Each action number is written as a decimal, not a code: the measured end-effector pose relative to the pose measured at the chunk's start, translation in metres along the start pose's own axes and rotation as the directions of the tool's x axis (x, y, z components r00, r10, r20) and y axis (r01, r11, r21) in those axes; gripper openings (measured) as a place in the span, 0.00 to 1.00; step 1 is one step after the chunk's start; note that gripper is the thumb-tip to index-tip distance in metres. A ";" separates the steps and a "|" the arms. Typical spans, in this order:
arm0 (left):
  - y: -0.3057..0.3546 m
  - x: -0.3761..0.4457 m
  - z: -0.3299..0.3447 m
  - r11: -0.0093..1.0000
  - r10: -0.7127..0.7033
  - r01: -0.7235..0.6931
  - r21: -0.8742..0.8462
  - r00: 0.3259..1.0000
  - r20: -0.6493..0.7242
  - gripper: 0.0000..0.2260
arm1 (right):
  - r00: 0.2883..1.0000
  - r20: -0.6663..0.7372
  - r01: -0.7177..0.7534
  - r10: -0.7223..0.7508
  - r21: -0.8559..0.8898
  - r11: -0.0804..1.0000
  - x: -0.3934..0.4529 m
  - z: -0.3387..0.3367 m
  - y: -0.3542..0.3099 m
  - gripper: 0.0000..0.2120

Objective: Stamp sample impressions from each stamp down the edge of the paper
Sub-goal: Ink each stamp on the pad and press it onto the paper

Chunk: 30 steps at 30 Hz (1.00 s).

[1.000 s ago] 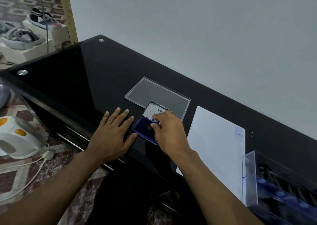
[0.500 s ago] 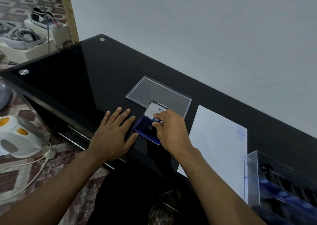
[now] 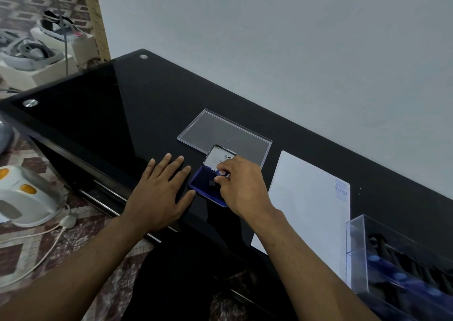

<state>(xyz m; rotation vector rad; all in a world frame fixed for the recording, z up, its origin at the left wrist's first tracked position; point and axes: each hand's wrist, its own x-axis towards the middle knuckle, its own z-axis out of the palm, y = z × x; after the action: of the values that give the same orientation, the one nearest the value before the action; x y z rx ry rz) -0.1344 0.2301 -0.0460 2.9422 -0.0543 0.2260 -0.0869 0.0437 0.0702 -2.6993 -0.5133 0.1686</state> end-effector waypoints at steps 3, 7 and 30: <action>0.000 0.001 0.000 1.000 -0.001 0.001 0.002 1.000 0.004 0.35 | 0.999 0.047 -0.011 0.011 -0.008 1.000 0.003 -0.001 -0.001 0.12; 0.001 0.000 -0.001 1.000 -0.002 0.002 0.001 1.000 0.002 0.34 | 1.000 0.029 -0.007 0.007 0.005 1.000 0.000 -0.001 -0.001 0.12; 0.041 0.020 -0.018 0.990 0.049 -0.050 -0.129 0.999 -0.011 0.35 | 0.966 -0.238 -0.050 0.098 0.201 0.978 -0.030 -0.017 0.044 0.13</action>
<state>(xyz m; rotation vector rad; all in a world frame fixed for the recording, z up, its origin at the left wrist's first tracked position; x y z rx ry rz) -0.1189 0.1928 -0.0179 2.8128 -0.1359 0.2316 -0.0970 -0.0117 0.0697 -2.5029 -0.3040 -0.0937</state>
